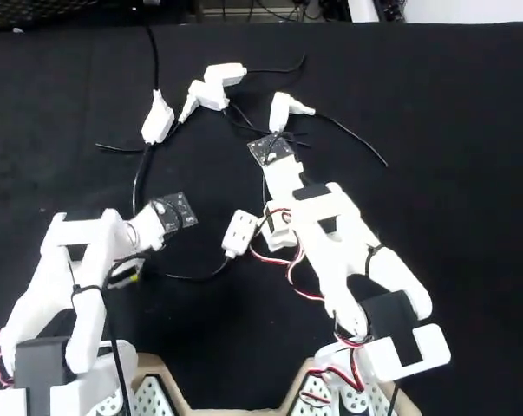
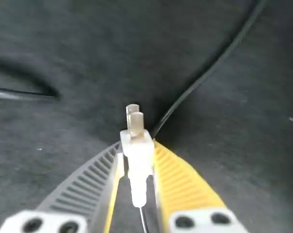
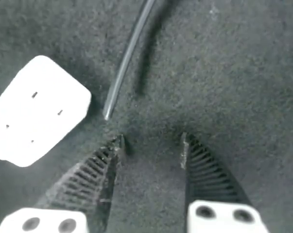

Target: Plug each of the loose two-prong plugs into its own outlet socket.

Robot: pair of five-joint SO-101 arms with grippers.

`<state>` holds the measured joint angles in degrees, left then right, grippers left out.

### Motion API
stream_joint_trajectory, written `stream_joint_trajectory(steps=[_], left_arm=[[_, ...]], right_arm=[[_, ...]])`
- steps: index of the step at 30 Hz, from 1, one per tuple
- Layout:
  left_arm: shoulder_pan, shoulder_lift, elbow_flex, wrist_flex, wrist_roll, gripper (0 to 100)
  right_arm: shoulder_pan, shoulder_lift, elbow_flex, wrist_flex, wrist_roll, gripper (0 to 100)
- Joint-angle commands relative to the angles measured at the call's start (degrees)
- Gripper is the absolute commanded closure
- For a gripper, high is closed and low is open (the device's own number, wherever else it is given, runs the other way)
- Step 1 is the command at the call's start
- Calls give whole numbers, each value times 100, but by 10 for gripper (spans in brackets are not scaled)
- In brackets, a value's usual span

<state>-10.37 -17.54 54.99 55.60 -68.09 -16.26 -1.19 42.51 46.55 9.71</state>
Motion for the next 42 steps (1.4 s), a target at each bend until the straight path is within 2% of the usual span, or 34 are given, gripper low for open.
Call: stream_joint_trajectory(steps=[1, 7, 14, 18, 25, 32, 37, 42], left_arm=[[66, -62, 13, -299, -26, 825], [75, -105, 4, -185, -26, 843], [66, -105, -1209, 1064, -26, 934], [66, -105, -1648, 1468, -26, 972], [-13, -35, -1648, 1257, -62, 967], [-418, -35, -910, -114, -70, 966], [-611, -70, -699, -387, 193, 806], [-734, -105, -892, -378, 149, 787]], right_arm=[[-79, -145, 13, -35, -9, 818], [-79, -145, 13, -35, -9, 818], [-79, -145, 13, -35, -9, 818], [-79, -145, 13, -35, -9, 818], [-79, -145, 13, -35, -9, 818], [-79, -145, 13, -35, -9, 818], [-79, -145, 13, -35, -9, 818], [-79, -145, 13, -35, -9, 818]])
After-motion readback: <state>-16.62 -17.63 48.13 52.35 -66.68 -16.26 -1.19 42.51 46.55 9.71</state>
